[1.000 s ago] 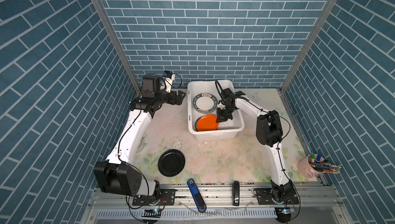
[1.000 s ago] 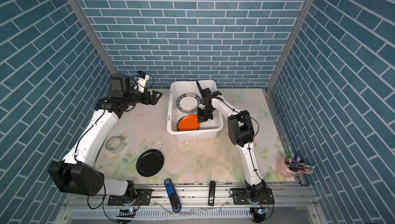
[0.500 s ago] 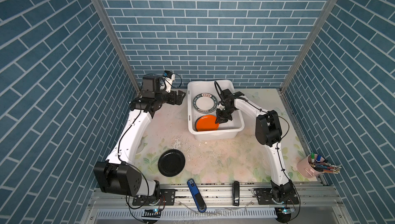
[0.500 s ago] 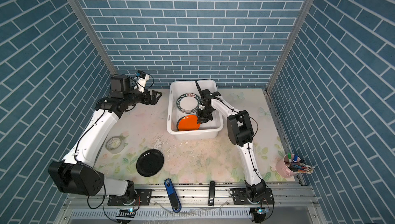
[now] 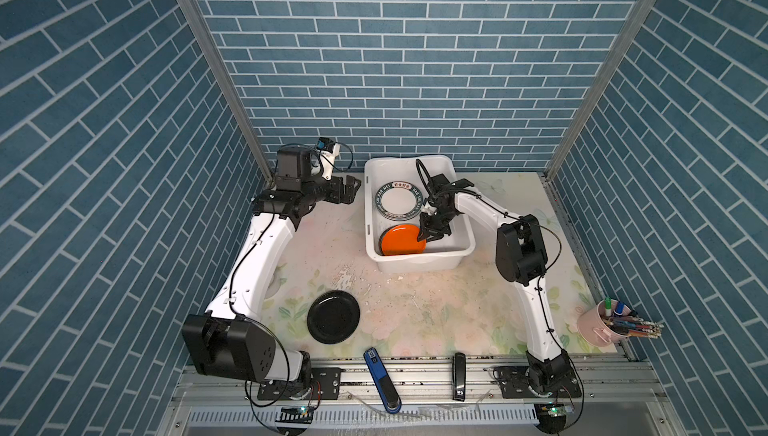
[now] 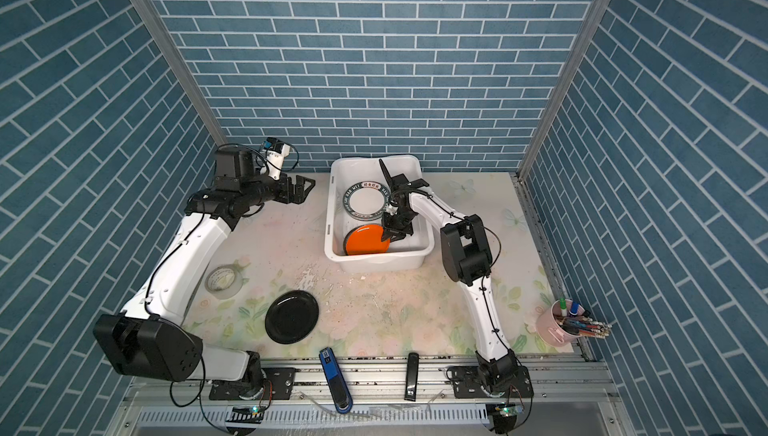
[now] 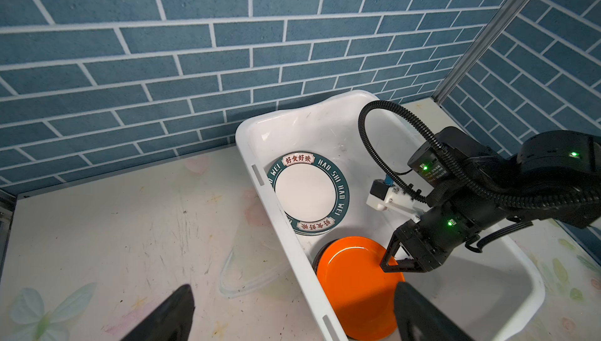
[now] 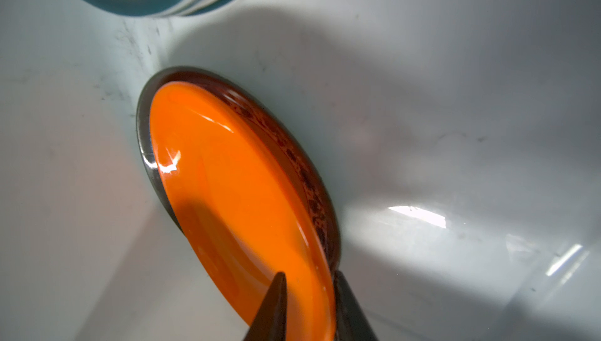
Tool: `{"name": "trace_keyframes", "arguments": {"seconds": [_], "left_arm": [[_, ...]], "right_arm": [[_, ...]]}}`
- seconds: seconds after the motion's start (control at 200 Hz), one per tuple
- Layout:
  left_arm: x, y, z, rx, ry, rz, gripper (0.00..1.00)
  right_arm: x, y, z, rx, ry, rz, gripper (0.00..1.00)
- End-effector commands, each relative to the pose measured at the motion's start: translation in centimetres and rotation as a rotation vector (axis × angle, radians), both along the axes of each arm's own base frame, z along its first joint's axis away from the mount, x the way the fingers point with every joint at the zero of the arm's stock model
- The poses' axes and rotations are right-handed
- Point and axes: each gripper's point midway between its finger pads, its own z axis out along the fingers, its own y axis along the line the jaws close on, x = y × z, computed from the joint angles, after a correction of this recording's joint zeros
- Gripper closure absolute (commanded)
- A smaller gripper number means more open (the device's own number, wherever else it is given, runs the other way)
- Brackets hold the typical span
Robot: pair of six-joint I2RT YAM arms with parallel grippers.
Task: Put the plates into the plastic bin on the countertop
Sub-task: 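Press the orange plate flat onto the floral plate with the right gripper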
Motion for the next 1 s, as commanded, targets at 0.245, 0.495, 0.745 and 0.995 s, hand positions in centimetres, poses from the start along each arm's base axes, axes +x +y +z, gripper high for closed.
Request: {"name": "trace_keyframes", "arguments": {"seconds": [0.245,0.495,0.745,0.995], "left_arm": [[-0.03,-0.17,-0.16,-0.022,0.001,-0.002,0.03],[-0.11,-0.18,-0.43,-0.024,0.008,-0.001,0.03],[-0.06,-0.31,-0.67,-0.036,0.017,-0.002,0.03],[-0.14,-0.37,-0.78,-0.043,0.022,-0.003,0.03]], "right_arm": [[-0.78,0.33,-0.51,-0.028,0.019,-0.003,0.67],[-0.76,0.72,-0.28,-0.024,0.012,-0.004,0.66],[-1.29,0.8,-0.34,-0.026,0.023,0.001,0.65],[-1.53,0.34,0.01,-0.049,0.013,0.003,0.59]]}}
